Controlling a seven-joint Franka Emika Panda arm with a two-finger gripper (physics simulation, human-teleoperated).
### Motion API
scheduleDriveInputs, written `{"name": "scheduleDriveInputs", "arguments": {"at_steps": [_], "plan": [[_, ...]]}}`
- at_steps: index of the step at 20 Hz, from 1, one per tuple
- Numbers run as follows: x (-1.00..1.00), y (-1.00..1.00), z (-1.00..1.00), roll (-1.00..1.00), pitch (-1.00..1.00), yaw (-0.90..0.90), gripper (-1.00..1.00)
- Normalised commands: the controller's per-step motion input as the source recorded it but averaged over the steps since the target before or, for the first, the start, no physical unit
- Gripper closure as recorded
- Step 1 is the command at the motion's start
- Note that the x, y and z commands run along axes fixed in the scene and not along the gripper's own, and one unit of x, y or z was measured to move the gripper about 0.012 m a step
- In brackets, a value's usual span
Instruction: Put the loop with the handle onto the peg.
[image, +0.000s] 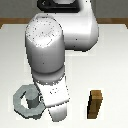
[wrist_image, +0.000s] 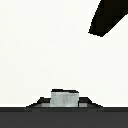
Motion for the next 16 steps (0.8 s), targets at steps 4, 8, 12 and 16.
{"name": "scheduleDriveInputs", "arguments": {"at_steps": [4, 8, 12, 16], "plan": [[0.0, 0.0, -0.25, 0.0, 0.0, 0.0, -1.0], [0.0, 0.0, 0.0, 0.0, 0.0, 0.0, -1.0], [0.0, 0.0, 0.0, 0.0, 0.0, 0.0, -1.0], [0.0, 0.0, 0.0, 0.0, 0.0, 0.0, -1.0]]}}
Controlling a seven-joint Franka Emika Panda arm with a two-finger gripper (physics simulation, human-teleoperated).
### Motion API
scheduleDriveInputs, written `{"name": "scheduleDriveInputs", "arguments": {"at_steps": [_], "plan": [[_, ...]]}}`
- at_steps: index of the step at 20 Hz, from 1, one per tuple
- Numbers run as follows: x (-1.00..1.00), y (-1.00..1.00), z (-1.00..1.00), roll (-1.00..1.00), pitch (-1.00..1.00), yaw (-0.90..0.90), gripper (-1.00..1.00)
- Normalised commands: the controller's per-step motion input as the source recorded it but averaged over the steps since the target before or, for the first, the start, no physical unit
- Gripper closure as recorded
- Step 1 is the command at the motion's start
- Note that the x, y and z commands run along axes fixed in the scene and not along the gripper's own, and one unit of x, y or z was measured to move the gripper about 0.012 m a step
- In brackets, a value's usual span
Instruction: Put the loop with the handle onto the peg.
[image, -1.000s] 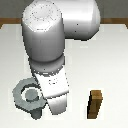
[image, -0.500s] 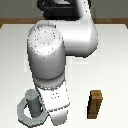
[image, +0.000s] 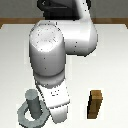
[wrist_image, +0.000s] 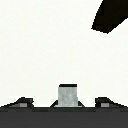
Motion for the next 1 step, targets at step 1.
{"name": "scheduleDriveInputs", "arguments": {"at_steps": [1], "plan": [[0.0, 0.0, 0.0, 0.0, 0.0, 0.0, -1.0]]}}
